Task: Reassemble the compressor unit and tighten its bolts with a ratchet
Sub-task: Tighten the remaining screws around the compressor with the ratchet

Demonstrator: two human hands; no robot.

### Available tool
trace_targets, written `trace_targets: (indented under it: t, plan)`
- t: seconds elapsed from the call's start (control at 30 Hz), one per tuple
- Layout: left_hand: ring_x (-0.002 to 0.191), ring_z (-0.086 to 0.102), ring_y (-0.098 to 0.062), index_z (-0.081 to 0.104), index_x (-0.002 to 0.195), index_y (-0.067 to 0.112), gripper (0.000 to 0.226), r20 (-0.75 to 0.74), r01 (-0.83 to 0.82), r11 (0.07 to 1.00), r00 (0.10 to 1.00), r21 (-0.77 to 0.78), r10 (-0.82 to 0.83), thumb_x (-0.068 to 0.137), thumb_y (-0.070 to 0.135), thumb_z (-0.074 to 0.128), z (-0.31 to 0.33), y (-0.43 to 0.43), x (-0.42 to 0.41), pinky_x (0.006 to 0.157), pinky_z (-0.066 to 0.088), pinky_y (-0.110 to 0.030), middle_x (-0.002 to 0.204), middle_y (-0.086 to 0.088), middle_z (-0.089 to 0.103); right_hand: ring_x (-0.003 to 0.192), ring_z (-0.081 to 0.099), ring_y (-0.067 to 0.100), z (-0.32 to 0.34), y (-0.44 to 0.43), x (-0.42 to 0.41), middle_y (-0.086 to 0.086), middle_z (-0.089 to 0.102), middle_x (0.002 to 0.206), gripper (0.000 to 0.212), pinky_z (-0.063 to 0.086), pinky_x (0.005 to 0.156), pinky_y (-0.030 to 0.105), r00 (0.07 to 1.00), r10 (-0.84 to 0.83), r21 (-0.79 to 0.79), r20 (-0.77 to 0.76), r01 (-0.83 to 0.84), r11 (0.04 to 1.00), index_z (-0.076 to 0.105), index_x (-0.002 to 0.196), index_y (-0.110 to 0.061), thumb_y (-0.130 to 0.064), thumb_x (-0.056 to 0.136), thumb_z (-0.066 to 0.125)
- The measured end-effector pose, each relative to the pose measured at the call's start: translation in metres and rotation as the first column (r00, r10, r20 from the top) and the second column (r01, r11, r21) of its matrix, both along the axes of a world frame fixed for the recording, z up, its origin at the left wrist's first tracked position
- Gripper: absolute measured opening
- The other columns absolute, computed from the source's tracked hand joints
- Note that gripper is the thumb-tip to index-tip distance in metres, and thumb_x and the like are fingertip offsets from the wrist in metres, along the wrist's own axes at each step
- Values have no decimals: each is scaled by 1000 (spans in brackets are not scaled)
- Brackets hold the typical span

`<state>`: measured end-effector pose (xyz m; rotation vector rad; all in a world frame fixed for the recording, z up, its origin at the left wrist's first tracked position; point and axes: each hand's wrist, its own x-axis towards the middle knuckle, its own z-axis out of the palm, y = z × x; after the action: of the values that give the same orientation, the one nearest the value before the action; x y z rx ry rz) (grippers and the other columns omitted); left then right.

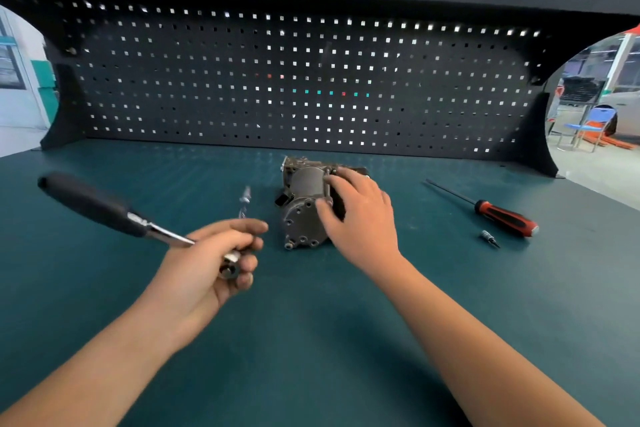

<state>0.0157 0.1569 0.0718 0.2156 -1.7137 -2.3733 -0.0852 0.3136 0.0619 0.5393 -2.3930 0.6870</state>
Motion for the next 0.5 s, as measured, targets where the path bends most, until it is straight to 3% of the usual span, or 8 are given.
trace_targets:
  t: [0.07,0.1,0.17,0.23,0.37,0.5]
  plan:
    - [38,49,-3,67,74,14,33,-103,-115,944,991,-308,87,88,-7,45,-1,-18,-21,38,41,-14,59,1,61,137,25,13,-5,-1,-11,-8,34,148,46,10,112,45,998,28,242,48,-39,969,39,139,-26,-40,95,41]
    - [41,50,-1,67,76,18,33,-162,-176,875,980,-452,114,89,-6,47,-4,-27,-32,42,44,-15,63,0,61,136,28,12,-9,-1,-16,-9,38,146,44,11,112,45,997,42,289,57,-57,956,39,139,-27,-39,97,39]
    - [49,55,1,65,80,26,35,-283,-273,705,953,-655,107,88,-5,50,-14,-43,-46,53,46,-13,70,-1,60,127,41,12,-11,1,-21,-10,53,133,36,19,108,40,996,86,216,8,-85,973,50,132,-25,-32,98,40]
    - [59,57,0,63,82,30,39,-345,-311,591,937,-745,58,87,-7,51,-27,-56,-52,59,44,-7,79,0,61,116,53,17,-9,3,-25,-5,64,119,29,25,101,36,990,127,116,-56,-120,986,62,120,-18,-25,97,45]
    - [52,56,-4,65,84,30,38,-181,-130,641,983,-756,-14,88,-4,51,-46,-71,-53,54,45,-11,75,7,67,100,64,22,-6,15,-30,1,71,102,26,33,96,46,977,166,143,-132,-147,979,70,104,-12,-22,91,51]
    - [50,53,-4,66,87,26,36,-141,-30,699,985,-714,-102,89,-5,48,-45,-63,-52,53,45,-14,77,12,67,105,61,17,-4,55,-40,-3,70,105,20,18,108,50,986,163,112,-44,-157,981,71,105,-18,-14,90,59]
